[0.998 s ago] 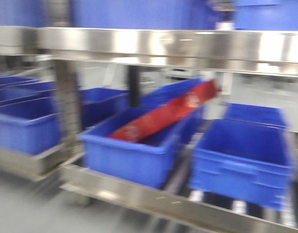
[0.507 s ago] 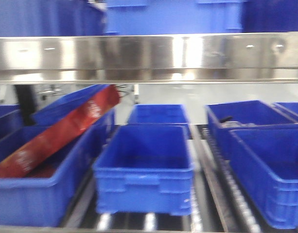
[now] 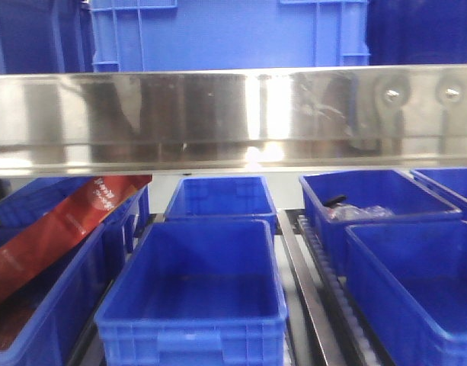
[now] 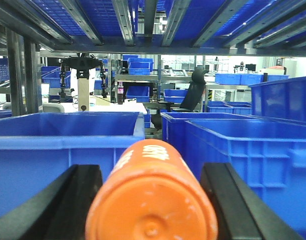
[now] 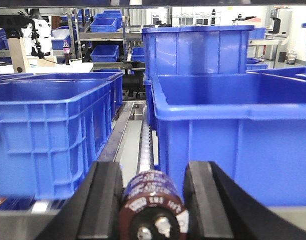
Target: Place cylindrical capacitor in blue bin on shelf
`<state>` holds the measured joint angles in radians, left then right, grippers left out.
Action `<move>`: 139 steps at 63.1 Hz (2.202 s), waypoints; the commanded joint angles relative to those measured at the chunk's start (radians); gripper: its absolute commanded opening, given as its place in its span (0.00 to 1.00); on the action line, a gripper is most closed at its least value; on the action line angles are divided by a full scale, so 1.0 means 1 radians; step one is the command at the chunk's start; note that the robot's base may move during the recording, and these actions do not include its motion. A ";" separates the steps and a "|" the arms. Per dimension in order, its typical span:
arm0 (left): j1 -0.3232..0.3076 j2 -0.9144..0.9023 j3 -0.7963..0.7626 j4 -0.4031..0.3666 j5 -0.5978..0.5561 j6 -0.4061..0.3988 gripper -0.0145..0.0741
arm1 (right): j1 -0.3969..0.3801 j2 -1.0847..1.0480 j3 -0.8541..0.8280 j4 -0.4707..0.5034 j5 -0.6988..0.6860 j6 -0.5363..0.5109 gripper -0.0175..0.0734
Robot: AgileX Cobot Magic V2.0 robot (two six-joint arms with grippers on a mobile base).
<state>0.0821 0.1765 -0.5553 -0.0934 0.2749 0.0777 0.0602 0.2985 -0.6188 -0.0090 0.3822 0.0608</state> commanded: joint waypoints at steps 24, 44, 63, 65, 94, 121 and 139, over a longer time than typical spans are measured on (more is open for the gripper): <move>-0.004 -0.004 -0.003 -0.009 -0.022 0.000 0.04 | 0.001 -0.005 0.003 -0.006 -0.016 -0.002 0.01; -0.004 -0.004 -0.003 -0.009 -0.022 0.000 0.04 | 0.001 -0.005 0.003 -0.006 -0.016 -0.002 0.01; -0.004 -0.004 -0.003 -0.009 -0.022 0.000 0.04 | 0.001 -0.005 0.003 -0.006 -0.016 -0.002 0.01; -0.004 -0.004 -0.003 -0.009 -0.022 0.000 0.04 | 0.001 -0.005 0.003 -0.006 -0.016 -0.002 0.01; -0.004 -0.004 -0.003 -0.009 -0.043 0.000 0.04 | 0.001 -0.005 0.003 -0.006 -0.137 -0.002 0.01; -0.007 0.142 -0.109 -0.043 0.032 0.000 0.04 | 0.050 0.073 -0.043 0.003 -0.172 -0.002 0.01; -0.049 0.469 -0.359 -0.188 0.124 0.088 0.04 | 0.224 0.364 -0.227 0.003 -0.187 -0.061 0.01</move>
<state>0.0669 0.5591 -0.8404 -0.1980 0.3784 0.0977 0.2433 0.5765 -0.7987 -0.0090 0.2328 0.0254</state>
